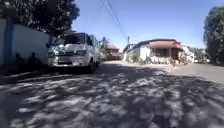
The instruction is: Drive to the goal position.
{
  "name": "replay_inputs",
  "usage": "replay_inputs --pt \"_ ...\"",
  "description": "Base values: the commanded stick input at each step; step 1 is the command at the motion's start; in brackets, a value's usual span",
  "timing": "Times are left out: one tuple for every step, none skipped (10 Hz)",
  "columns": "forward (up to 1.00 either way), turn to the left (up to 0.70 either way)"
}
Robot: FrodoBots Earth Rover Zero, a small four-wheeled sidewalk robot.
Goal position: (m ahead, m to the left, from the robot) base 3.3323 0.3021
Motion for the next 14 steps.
replay_inputs --pt "0.7 0.0" --pt "0.7 0.0" --pt "0.7 0.0" --pt "0.7 0.0" --pt "0.7 0.0" --pt "0.7 0.0" --pt "0.7 0.0" --pt "0.7 0.0" --pt "0.7 0.0" --pt "0.7 0.0" --pt "0.7 0.0" --pt "0.7 0.0" --pt "0.7 0.0" --pt "0.7 0.0"
